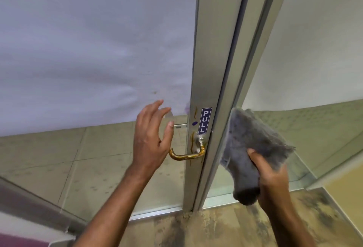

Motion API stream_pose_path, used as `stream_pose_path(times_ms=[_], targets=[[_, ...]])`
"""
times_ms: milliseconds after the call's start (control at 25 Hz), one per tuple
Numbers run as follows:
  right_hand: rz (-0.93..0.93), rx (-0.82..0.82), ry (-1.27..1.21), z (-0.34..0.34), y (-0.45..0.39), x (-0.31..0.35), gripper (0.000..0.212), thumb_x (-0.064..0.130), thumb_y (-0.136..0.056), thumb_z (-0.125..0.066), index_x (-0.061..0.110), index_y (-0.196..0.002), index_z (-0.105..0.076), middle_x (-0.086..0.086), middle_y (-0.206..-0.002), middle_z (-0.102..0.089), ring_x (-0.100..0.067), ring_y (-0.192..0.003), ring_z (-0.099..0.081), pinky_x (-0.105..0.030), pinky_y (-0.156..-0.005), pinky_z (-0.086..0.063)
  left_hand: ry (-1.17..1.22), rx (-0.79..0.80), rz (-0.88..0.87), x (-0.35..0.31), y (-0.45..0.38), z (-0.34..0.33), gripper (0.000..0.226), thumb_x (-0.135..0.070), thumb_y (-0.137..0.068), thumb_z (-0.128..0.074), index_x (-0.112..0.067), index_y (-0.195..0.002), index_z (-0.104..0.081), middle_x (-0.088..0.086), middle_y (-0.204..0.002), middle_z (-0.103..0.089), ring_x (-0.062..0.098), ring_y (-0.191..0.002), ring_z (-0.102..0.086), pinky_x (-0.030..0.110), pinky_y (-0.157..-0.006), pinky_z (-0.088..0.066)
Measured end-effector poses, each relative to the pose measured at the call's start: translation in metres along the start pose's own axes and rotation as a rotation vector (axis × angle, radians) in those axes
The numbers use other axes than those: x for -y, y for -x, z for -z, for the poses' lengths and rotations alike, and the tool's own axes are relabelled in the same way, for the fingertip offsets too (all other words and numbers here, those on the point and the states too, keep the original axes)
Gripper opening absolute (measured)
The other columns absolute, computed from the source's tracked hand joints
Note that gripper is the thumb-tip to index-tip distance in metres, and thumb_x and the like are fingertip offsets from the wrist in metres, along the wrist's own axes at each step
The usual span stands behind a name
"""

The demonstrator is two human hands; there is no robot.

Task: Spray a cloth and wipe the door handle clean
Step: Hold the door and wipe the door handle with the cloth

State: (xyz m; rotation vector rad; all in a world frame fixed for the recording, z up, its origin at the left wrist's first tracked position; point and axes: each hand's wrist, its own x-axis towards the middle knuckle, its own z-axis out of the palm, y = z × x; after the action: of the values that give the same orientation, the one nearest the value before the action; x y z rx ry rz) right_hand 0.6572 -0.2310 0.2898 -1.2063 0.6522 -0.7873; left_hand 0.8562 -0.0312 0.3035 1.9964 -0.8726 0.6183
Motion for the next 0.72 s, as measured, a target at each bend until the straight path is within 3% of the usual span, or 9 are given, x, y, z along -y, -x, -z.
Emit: stream_pose_path(times_ms=[80,160,240,280,400,560,720], targets=[[0.331,0.003,0.122,-0.018,-0.016,0.007,0.032,0.003,-0.094,-0.072,0.007,-0.124,-0.062,-0.004,-0.111,-0.071,-0.019,-0.104,-0.072,-0.016,-0.078,-0.057,-0.185,-0.103,-0.164,0.004,-0.027,0.003,0.039,-0.020,-0.100,-0.056,-0.007,-0.136,-0.059,0.012,-0.159,-0.042,0.031,-0.150,-0.034,0.041,-0.123,-0.026],[0.713,0.093,0.444,-0.039,-0.035,0.002,0.030,0.009,-0.094,-0.071,0.014,-0.122,-0.062,-0.006,-0.105,-0.062,-0.019,-0.093,-0.063,-0.028,-0.075,-0.056,-0.293,-0.134,-0.258,0.012,-0.049,-0.004,0.047,-0.024,-0.100,-0.055,-0.007,-0.144,-0.052,0.015,-0.164,-0.033,0.035,-0.155,-0.024,0.047,-0.125,-0.022],[1.040,0.199,0.901,-0.056,-0.068,-0.017,0.056,0.020,-0.087,-0.076,0.017,-0.141,-0.060,-0.012,-0.116,-0.056,-0.027,-0.101,-0.054,-0.039,-0.081,-0.051,-0.355,-0.135,-0.318,0.025,-0.061,-0.015,0.054,-0.030,-0.101,-0.052,-0.010,-0.150,-0.045,0.017,-0.165,-0.031,0.032,-0.157,-0.016,0.051,-0.126,-0.020],[1.117,0.249,1.057,-0.062,-0.083,-0.029,0.068,0.023,-0.085,-0.080,0.020,-0.148,-0.056,-0.014,-0.128,-0.054,-0.031,-0.109,-0.053,-0.042,-0.089,-0.050,-0.377,-0.135,-0.333,0.032,-0.063,-0.021,0.055,-0.033,-0.102,-0.049,-0.011,-0.153,-0.042,0.017,-0.165,-0.031,0.030,-0.159,-0.012,0.052,-0.127,-0.017],[1.188,0.315,1.253,-0.072,-0.108,-0.059,0.083,0.020,-0.079,-0.084,0.023,-0.155,-0.048,-0.010,-0.159,-0.041,-0.037,-0.125,-0.052,-0.049,-0.103,-0.045,-0.457,-0.166,-0.366,0.047,-0.067,-0.033,0.058,-0.041,-0.105,-0.040,-0.012,-0.155,-0.036,0.016,-0.165,-0.030,0.023,-0.160,-0.001,0.047,-0.129,-0.007],[1.253,0.292,1.349,-0.075,-0.115,-0.070,0.082,0.022,-0.084,-0.074,0.023,-0.159,-0.040,-0.007,-0.166,-0.035,-0.035,-0.126,-0.046,-0.049,-0.095,-0.044,-0.505,-0.231,-0.407,0.052,-0.071,-0.040,0.059,-0.045,-0.105,-0.035,-0.014,-0.156,-0.034,0.000,-0.172,-0.006,0.024,-0.160,0.000,0.046,-0.129,-0.005],[1.368,0.442,1.472,-0.065,-0.120,-0.087,0.074,0.019,-0.092,-0.057,0.024,-0.162,-0.032,-0.004,-0.167,-0.033,-0.031,-0.128,-0.044,-0.046,-0.096,-0.040,-0.532,-0.273,-0.431,0.057,-0.071,-0.044,0.059,-0.045,-0.105,-0.036,-0.015,-0.156,-0.035,-0.002,-0.173,-0.004,0.025,-0.160,-0.002,0.046,-0.129,-0.006]])
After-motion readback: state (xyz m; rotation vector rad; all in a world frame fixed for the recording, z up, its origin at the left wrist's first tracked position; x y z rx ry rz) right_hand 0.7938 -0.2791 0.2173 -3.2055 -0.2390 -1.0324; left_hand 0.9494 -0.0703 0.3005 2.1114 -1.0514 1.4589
